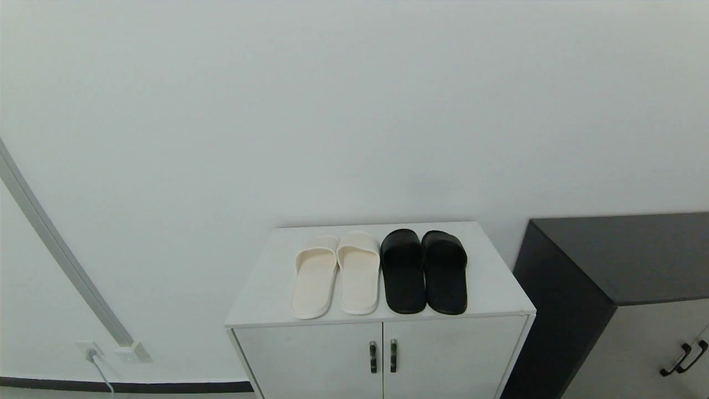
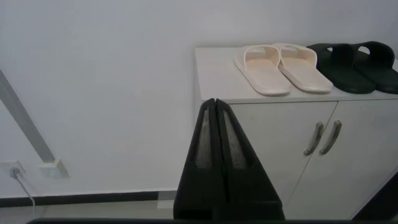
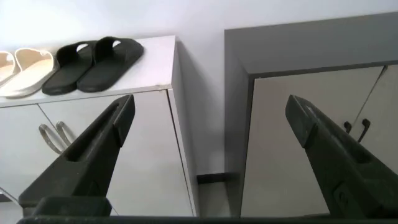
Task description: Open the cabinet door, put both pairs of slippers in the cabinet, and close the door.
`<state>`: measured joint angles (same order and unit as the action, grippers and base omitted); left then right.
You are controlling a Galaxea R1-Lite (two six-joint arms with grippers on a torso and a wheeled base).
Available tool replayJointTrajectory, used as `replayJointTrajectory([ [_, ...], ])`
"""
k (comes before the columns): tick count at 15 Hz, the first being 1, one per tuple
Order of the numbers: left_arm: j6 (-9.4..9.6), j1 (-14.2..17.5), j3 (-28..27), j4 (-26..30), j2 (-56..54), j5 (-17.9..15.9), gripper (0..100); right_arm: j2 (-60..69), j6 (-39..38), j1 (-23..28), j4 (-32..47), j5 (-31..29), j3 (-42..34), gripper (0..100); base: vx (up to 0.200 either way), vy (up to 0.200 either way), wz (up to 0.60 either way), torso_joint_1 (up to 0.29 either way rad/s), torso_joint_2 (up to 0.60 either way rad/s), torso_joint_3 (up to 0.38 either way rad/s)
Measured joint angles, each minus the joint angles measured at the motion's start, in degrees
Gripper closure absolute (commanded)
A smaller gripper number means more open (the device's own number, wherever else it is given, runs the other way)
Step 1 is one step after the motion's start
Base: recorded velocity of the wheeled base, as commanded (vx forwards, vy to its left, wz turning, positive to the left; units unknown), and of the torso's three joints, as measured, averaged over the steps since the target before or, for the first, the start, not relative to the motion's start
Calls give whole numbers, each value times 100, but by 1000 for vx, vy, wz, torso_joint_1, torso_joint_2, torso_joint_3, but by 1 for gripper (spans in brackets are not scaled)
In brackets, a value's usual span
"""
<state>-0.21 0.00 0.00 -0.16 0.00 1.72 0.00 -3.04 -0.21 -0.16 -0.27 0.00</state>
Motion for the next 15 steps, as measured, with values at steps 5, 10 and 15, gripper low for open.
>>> replayJointTrajectory([
  [5, -9, 0, 0, 0, 0, 0, 100, -462, 344, -65, 100, 56, 611, 0, 0, 0, 0, 0, 0, 0],
  [10, 13, 0, 0, 0, 0, 2, 100, -1574, 366, -106, 65, 733, 614, 0, 0, 0, 0, 0, 0, 0],
  [15, 18, 0, 0, 0, 0, 13, 100, -3421, 68, -393, -720, 1209, 1006, 0, 0, 0, 0, 0, 0, 0],
])
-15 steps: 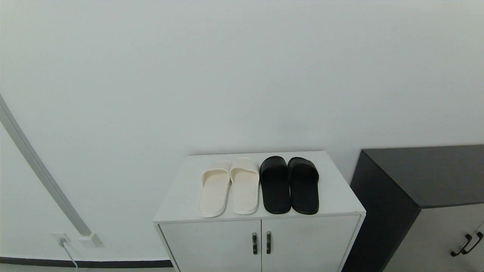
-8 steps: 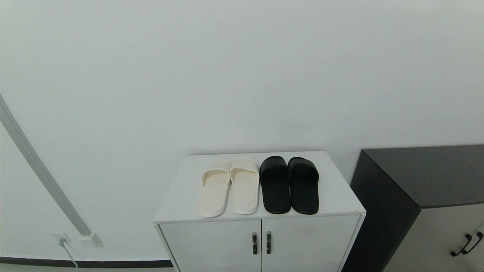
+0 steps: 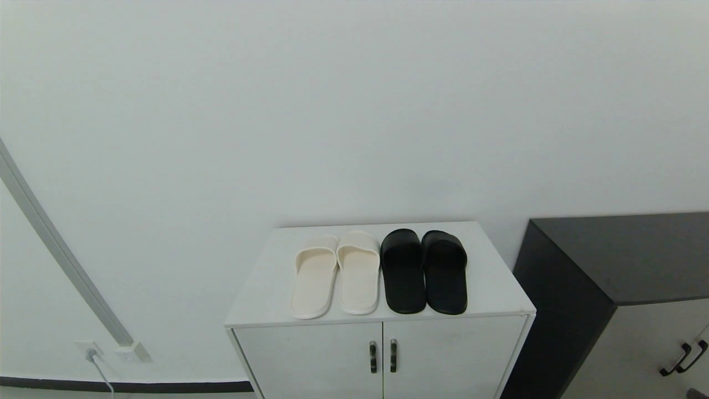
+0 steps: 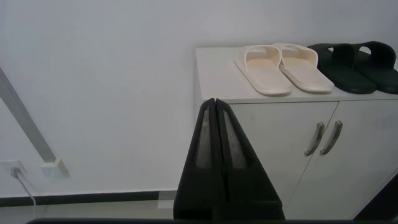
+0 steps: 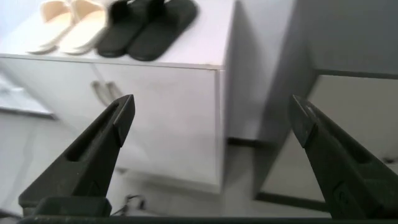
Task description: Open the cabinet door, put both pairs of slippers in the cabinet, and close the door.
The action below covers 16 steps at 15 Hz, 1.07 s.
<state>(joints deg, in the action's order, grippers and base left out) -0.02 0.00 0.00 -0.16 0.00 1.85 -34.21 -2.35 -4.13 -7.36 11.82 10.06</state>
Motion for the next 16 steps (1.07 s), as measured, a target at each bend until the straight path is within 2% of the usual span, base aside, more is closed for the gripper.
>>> replayJointTrajectory([
  [3, 24, 0, 0, 0, 0, -18, 100, -892, -199, -411, -68, -48, 540, 0, 0, 0, 0, 0, 0, 0],
  [6, 34, 0, 0, 0, 0, -20, 100, -1701, -413, -1091, -112, -447, 1135, 0, 0, 0, 0, 0, 0, 0],
  [13, 35, 0, 0, 5, 0, -20, 100, -3841, -1521, -3580, -719, -2643, 2632, 0, 0, 0, 0, 0, 0, 0],
  [16, 35, -2, 0, 0, 0, -22, 100, -4793, -1768, -4009, -859, -3304, 3205, 0, 0, 0, 0, 0, 0, 0],
])
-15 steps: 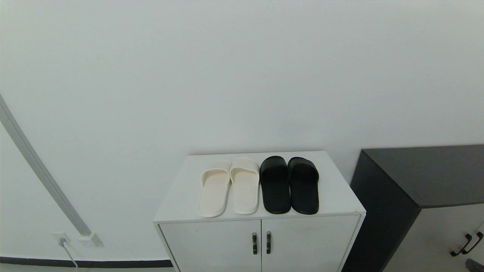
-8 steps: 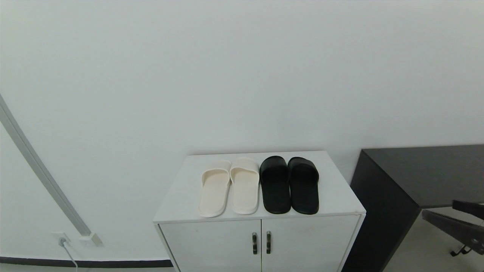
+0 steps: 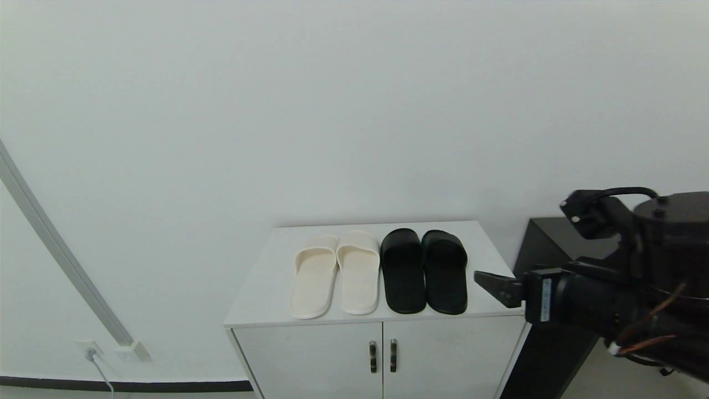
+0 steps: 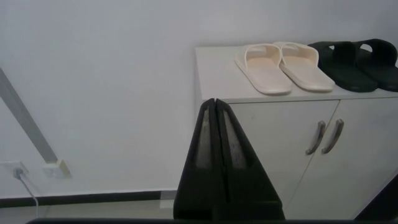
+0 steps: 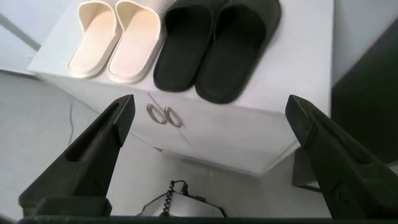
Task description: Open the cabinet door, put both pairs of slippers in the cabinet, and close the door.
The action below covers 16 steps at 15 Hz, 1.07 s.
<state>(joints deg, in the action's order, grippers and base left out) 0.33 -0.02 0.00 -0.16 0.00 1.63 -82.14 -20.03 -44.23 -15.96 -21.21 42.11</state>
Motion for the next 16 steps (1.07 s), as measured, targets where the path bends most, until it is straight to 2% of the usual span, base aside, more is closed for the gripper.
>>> replayJointTrajectory([
  [6, 0, 2, 0, 0, 0, -7, 100, -1976, -139, -146, -1091, -1382, 789, 0, 0, 0, 0, 0, 0, 0],
  [13, -1, 2, 0, 0, 0, -7, 100, -3399, -41, 118, -1560, -1581, 1693, 0, 0, 0, 0, 0, 0, 0],
  [16, -4, 2, 0, 0, 0, -5, 100, -4059, 82, 206, -1598, -1570, 2365, 0, 0, 0, 0, 0, 0, 0],
])
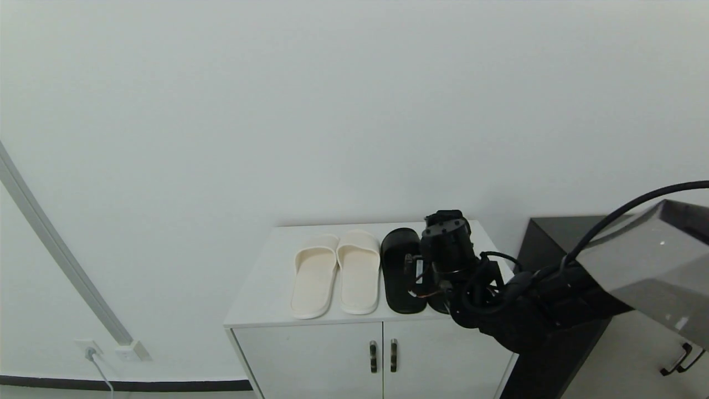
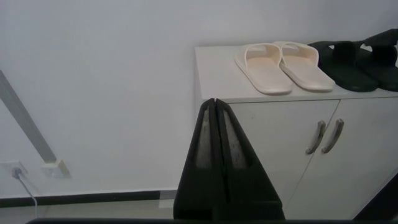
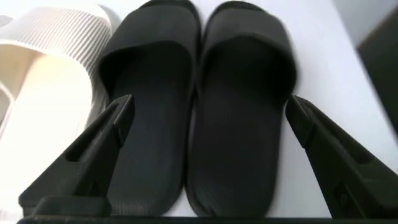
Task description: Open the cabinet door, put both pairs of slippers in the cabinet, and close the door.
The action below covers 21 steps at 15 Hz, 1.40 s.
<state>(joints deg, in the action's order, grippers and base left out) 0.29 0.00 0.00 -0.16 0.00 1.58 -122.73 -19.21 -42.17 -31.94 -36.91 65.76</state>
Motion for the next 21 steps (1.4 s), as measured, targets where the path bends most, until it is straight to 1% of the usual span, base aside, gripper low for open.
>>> replayJointTrajectory([
  [5, -13, 0, 0, 0, 0, 5, 100, -1020, 140, 372, -16, 62, 1136, 0, 0, 0, 0, 0, 0, 0],
  [8, -24, 0, 0, 0, 0, 5, 100, -1456, 422, 538, -211, 205, 1593, 0, 0, 0, 0, 0, 0, 0],
  [11, -27, 0, 0, 0, 0, 7, 100, -1751, 528, 606, -336, 223, 1869, 0, 0, 0, 0, 0, 0, 0],
  [12, -29, 0, 0, 0, 0, 5, 100, -1801, 550, 617, -352, 223, 1910, 100, 0, 0, 0, 0, 0, 0],
  [18, -29, 0, 0, 0, 0, 5, 100, -1872, 578, 625, -497, 210, 1886, 100, 0, 0, 0, 0, 0, 0],
  [21, -24, 0, 0, 0, 0, 5, 100, -1698, 627, 597, -596, 202, 1599, 100, 0, 0, 0, 0, 0, 0],
])
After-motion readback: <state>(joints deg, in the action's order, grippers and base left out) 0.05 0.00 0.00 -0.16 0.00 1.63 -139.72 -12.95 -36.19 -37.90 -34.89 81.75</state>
